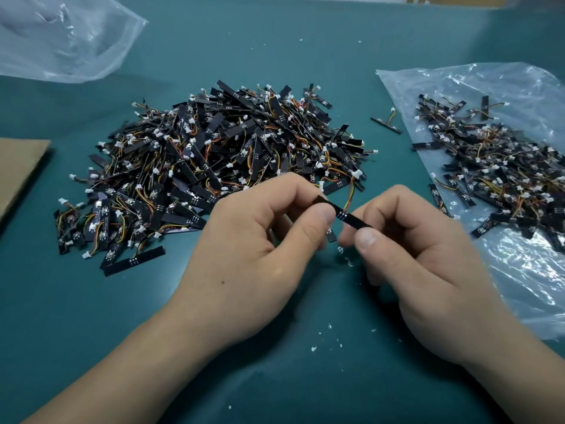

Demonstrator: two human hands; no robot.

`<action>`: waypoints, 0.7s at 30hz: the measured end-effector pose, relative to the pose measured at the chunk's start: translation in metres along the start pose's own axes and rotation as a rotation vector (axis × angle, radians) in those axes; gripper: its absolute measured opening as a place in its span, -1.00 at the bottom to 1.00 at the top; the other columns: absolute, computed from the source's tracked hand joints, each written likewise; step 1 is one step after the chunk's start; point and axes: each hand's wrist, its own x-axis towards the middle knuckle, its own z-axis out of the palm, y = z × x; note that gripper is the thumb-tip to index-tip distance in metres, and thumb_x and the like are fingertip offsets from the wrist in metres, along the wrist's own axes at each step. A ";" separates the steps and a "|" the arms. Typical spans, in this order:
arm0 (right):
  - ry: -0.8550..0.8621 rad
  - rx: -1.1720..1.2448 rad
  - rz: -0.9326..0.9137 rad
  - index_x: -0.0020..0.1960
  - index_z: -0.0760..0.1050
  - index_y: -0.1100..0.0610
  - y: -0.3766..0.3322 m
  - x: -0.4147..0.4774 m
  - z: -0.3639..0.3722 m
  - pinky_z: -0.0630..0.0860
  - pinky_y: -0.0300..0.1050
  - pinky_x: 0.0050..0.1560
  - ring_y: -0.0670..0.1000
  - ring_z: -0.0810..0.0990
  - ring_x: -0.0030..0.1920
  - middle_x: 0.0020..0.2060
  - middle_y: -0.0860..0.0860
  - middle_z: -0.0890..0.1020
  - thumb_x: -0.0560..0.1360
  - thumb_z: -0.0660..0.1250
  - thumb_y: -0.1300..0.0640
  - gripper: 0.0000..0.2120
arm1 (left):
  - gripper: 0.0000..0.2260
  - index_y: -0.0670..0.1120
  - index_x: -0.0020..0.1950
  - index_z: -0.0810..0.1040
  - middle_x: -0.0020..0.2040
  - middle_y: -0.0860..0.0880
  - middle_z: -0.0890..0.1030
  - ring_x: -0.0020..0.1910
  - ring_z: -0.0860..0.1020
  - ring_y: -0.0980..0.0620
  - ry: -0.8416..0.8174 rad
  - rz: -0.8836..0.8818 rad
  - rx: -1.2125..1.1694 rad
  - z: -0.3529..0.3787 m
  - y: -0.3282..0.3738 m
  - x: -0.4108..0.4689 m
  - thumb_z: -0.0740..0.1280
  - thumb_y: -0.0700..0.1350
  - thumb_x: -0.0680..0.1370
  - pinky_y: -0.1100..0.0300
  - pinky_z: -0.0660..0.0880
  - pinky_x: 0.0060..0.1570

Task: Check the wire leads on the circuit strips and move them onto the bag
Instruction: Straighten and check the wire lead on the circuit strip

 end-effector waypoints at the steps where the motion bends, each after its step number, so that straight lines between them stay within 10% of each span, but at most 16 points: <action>1: 0.011 -0.014 0.003 -0.06 0.48 -0.03 0.000 0.000 0.001 0.46 0.23 -0.36 0.19 0.47 -0.40 -0.28 0.21 0.60 0.55 0.30 -0.12 -0.83 | -0.87 -0.03 -0.16 0.59 -0.32 0.00 0.60 -0.43 0.49 -0.02 0.019 0.002 -0.011 0.000 0.000 0.000 0.35 -0.08 0.59 0.23 0.41 -0.43; 21: 0.096 -0.097 0.022 -0.03 0.58 -0.12 -0.005 0.002 0.003 0.48 0.01 -0.41 0.06 0.52 -0.43 -0.30 -0.10 0.62 0.51 0.36 -0.10 -0.91 | -0.92 0.08 -0.12 0.60 -0.34 0.24 0.53 -0.48 0.43 0.15 0.039 0.009 0.103 -0.001 -0.001 0.000 0.39 -0.02 0.57 0.36 0.35 -0.42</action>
